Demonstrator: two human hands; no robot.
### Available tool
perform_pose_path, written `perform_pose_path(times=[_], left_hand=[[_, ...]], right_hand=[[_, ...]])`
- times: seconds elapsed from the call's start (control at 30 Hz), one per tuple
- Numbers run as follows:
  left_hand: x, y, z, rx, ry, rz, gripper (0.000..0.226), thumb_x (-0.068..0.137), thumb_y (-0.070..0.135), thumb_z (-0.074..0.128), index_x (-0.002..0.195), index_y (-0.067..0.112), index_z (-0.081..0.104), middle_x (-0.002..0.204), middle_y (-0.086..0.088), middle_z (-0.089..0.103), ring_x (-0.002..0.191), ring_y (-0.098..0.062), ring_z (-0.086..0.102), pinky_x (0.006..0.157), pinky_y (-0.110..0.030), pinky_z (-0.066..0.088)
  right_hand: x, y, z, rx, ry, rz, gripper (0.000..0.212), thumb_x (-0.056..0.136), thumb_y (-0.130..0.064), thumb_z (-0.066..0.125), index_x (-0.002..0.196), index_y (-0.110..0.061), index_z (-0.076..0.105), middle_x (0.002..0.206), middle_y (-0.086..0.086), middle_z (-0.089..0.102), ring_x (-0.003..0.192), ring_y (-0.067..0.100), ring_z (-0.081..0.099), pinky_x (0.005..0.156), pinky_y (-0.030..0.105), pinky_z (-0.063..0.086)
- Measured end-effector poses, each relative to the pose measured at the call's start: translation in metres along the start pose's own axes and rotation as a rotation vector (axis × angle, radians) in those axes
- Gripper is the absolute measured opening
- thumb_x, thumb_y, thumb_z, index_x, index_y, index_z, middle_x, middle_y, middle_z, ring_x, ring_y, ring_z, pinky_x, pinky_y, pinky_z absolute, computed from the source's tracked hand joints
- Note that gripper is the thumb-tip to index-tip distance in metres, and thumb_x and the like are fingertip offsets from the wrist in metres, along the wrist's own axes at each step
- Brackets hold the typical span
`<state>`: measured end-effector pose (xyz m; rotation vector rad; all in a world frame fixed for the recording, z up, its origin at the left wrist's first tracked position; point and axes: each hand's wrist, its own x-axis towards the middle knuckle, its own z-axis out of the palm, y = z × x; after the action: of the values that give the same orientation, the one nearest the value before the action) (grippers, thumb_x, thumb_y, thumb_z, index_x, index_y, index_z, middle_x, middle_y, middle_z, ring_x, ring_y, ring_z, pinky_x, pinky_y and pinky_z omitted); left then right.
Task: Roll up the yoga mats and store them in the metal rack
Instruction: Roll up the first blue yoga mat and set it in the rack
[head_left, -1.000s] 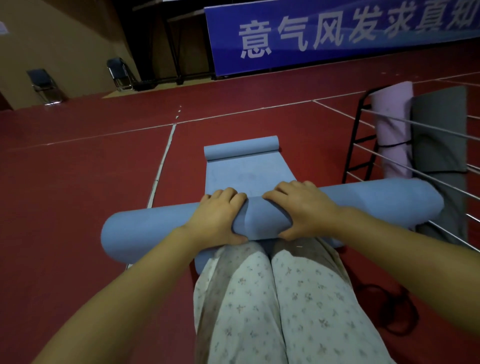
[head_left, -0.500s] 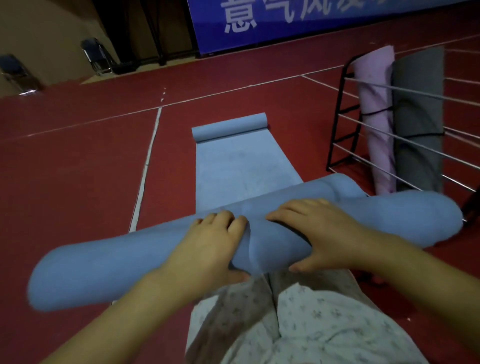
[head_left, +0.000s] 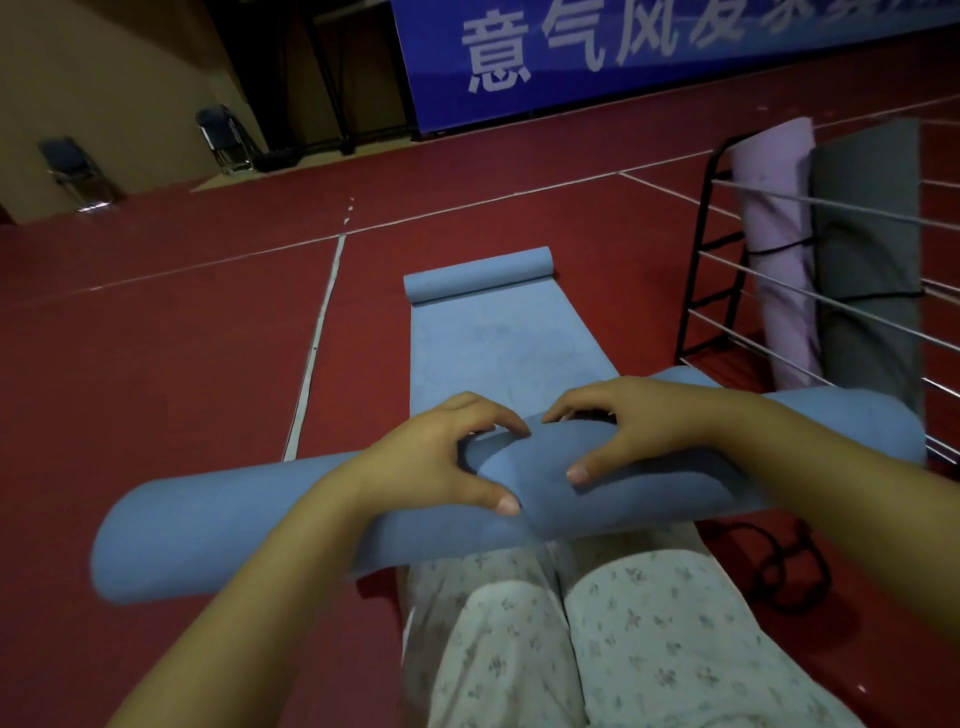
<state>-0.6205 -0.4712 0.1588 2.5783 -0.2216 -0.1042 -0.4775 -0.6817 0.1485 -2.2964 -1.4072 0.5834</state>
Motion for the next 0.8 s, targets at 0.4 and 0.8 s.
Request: perform_pose_path(times=[0.4,0.8], left_hand=[[0.037,-0.013,-0.032,-0.292,-0.177,-0.180,0.042,0.070,0.028,0.084,0.109,0.031,0.067,0.109,0.014,0.068,0.099,-0.010,0.066,0.091,-0.035,0.053],[0.049,-0.027,-0.035,-0.236,-0.111,-0.282,0.056,0.063,0.052,0.083,0.112,0.031,0.066,0.115,0.008,0.066,0.103,-0.008,0.064,0.096,-0.033,0.049]], right_hand=[[-0.009,-0.016,-0.004,-0.084,0.244,-0.085,0.066,0.068,-0.063,0.068,0.129,-0.046,0.047,0.121,-0.021,0.051,0.110,-0.005,0.048,0.096,0.023,0.042],[0.001,-0.002,0.011,-0.079,0.281,-0.120,0.073,0.058,-0.070,0.069,0.126,-0.046,0.052,0.117,-0.023,0.048,0.111,0.001,0.048,0.096,0.029,0.041]])
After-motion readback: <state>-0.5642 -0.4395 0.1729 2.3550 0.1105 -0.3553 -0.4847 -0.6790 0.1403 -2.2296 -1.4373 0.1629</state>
